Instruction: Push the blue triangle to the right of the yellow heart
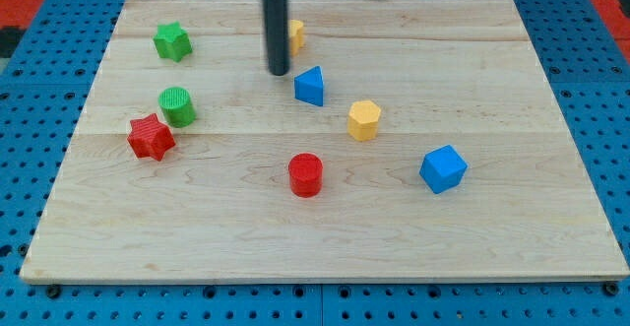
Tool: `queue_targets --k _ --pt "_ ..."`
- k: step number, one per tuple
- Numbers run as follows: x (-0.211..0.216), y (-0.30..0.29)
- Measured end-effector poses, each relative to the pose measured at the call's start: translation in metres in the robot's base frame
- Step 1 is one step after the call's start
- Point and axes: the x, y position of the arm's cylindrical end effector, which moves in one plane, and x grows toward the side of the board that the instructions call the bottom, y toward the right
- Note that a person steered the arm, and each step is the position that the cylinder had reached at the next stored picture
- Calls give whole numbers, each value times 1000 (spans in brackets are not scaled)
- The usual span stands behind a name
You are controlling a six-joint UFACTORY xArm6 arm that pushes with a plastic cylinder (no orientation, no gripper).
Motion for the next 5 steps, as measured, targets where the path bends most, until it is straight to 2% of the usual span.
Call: queue_targets --k 1,2,3,4,5 --pt "68 29" --pt "47 69" --pt "13 62" --pt "18 28" --pt "9 60"
